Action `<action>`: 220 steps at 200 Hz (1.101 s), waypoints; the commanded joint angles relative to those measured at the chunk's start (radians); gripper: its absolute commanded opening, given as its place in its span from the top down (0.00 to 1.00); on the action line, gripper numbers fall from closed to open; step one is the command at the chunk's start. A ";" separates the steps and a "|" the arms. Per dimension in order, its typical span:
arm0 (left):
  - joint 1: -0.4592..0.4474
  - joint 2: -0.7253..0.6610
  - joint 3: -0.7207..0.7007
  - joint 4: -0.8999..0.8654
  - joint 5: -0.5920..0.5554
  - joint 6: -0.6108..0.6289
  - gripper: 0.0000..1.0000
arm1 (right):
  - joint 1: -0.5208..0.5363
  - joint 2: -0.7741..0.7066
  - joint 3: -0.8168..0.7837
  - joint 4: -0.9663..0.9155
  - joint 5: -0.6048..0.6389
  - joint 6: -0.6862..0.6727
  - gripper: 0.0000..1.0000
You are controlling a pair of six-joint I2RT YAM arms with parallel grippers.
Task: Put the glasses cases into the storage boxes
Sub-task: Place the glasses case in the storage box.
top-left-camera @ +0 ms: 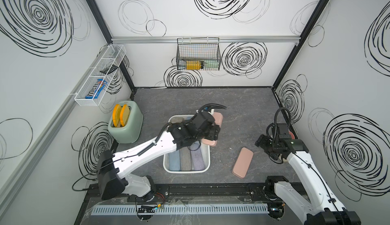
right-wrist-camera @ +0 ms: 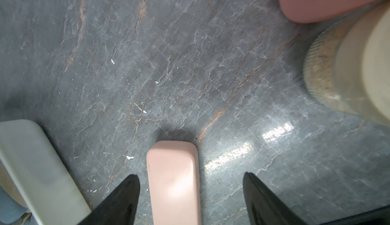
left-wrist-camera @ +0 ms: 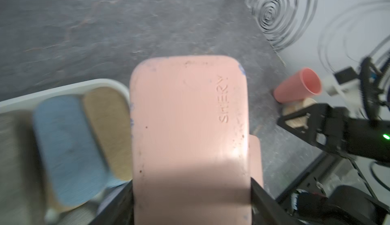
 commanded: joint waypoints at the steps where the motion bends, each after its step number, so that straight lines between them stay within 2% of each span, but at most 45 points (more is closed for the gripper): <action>1: 0.101 -0.097 -0.127 -0.050 0.026 -0.042 0.25 | 0.094 0.002 0.029 0.022 0.018 0.065 0.19; 21: 0.188 -0.178 -0.215 -0.092 0.077 -0.042 0.26 | 0.209 0.028 0.031 0.041 0.056 0.134 0.19; 49: 0.220 -0.246 -0.308 -0.152 0.059 -0.075 0.28 | 0.285 0.073 0.024 0.074 0.061 0.191 0.20; 91: 0.225 -0.312 -0.444 -0.146 0.099 -0.149 0.29 | 0.300 0.124 0.039 0.079 0.042 0.191 0.20; 143: 0.205 -0.358 -0.528 -0.172 0.145 -0.215 0.32 | 0.302 0.115 0.023 0.099 0.048 0.196 0.20; 166: 0.194 -0.380 -0.549 -0.187 0.160 -0.235 0.32 | 0.302 0.115 0.003 0.119 0.043 0.200 0.20; 220: 0.213 -0.345 -0.524 -0.213 0.152 -0.189 0.34 | 0.302 0.116 -0.006 0.130 0.049 0.196 0.20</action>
